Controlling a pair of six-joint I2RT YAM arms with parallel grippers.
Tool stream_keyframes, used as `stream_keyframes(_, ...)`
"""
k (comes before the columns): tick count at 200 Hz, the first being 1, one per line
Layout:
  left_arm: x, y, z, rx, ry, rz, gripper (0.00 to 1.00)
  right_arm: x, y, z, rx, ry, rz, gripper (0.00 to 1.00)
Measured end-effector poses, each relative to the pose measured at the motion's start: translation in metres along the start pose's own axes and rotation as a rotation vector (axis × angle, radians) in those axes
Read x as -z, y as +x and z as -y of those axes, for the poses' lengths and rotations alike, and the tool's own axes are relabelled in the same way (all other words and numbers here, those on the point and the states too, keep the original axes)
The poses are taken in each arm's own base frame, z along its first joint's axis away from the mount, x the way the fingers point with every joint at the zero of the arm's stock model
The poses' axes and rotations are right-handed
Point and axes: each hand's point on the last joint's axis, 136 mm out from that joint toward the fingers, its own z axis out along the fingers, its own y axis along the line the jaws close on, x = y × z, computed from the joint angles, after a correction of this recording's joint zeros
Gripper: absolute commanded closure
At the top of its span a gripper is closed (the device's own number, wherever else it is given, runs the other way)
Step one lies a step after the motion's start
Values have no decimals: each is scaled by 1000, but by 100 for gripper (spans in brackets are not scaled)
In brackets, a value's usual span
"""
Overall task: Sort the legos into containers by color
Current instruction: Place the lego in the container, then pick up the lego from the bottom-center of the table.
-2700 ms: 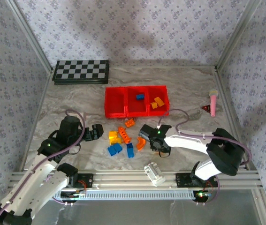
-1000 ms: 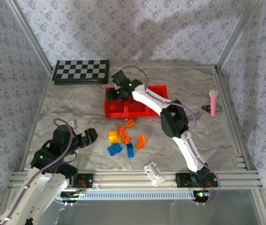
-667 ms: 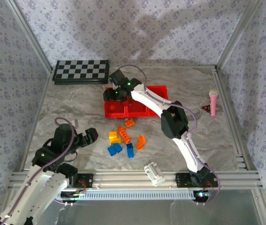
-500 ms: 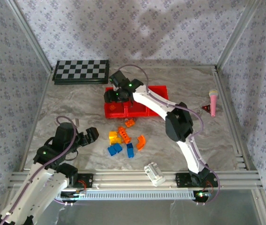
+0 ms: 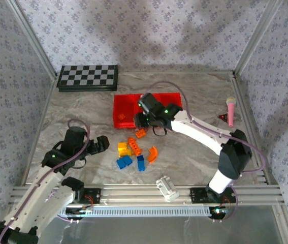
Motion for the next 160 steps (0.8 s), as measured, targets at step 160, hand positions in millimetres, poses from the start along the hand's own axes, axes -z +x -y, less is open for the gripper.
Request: stream_keyframes(160,-1,-3,8,-25,35,-3,0,-37,137,64,-16,212,-272,66)
